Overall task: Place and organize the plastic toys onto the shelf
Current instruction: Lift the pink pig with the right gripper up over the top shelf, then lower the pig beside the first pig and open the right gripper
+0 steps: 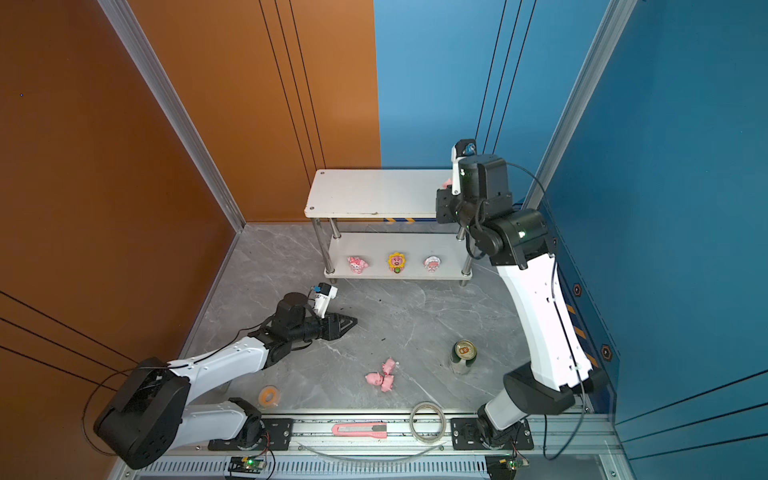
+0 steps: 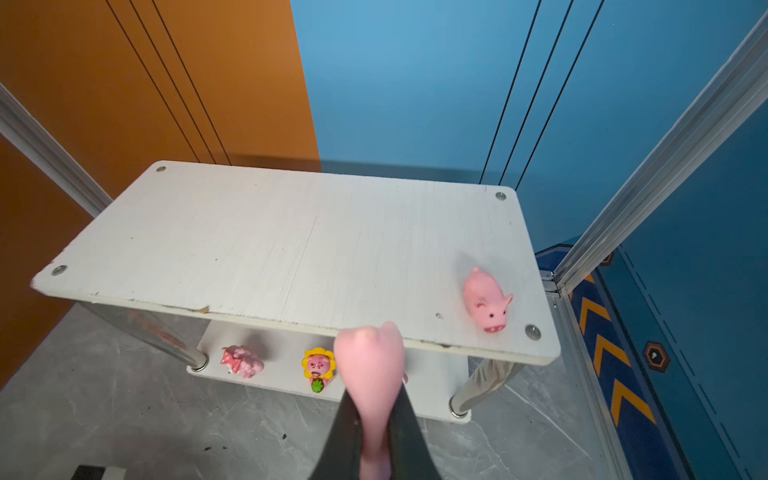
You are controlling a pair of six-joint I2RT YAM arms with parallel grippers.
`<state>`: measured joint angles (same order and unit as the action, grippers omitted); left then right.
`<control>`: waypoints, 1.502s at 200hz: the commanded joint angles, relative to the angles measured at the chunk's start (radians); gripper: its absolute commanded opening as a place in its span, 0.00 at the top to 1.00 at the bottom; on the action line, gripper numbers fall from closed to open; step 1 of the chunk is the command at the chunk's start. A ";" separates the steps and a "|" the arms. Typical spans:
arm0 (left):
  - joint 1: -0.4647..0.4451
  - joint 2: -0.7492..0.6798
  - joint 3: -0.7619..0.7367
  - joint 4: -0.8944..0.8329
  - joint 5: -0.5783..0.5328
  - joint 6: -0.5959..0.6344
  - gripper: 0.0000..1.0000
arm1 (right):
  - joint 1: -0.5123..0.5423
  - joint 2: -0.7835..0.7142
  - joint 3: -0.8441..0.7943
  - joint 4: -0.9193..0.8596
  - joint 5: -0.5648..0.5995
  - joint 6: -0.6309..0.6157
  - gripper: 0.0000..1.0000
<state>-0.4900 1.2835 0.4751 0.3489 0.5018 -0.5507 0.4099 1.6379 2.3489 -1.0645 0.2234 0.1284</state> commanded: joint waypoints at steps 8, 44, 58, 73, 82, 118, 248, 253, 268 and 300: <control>0.011 0.034 -0.008 0.023 0.020 -0.004 0.55 | -0.061 0.141 0.137 -0.156 -0.091 -0.054 0.88; 0.011 0.087 -0.001 0.064 0.034 -0.028 0.55 | -0.101 0.215 0.158 -0.155 -0.183 -0.038 0.88; 0.008 0.099 -0.003 0.080 0.036 -0.036 0.55 | -0.103 0.229 0.158 -0.153 -0.199 -0.036 0.88; 0.007 0.105 -0.007 0.095 0.034 -0.044 0.55 | -0.103 0.238 0.158 -0.152 -0.213 -0.035 0.88; 0.006 0.110 -0.008 0.102 0.034 -0.047 0.55 | -0.103 0.243 0.158 -0.149 -0.218 -0.033 0.88; 0.003 0.125 -0.005 0.106 0.029 -0.051 0.55 | -0.105 0.260 0.157 -0.149 -0.238 -0.015 0.82; 0.004 0.121 -0.012 0.107 0.027 -0.051 0.55 | -0.126 0.309 0.156 -0.111 -0.226 0.008 0.73; 0.003 0.120 -0.012 0.108 0.027 -0.051 0.55 | -0.126 0.311 0.156 -0.111 -0.226 0.009 0.72; 0.003 0.119 -0.013 0.108 0.028 -0.051 0.55 | -0.125 0.318 0.157 -0.111 -0.227 0.013 0.70; 0.003 0.112 -0.018 0.107 0.028 -0.051 0.55 | -0.125 0.330 0.157 -0.104 -0.230 0.020 0.62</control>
<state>-0.4900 1.4036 0.4747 0.4473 0.5137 -0.6003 0.2905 1.9427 2.4866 -1.1790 -0.0006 0.1329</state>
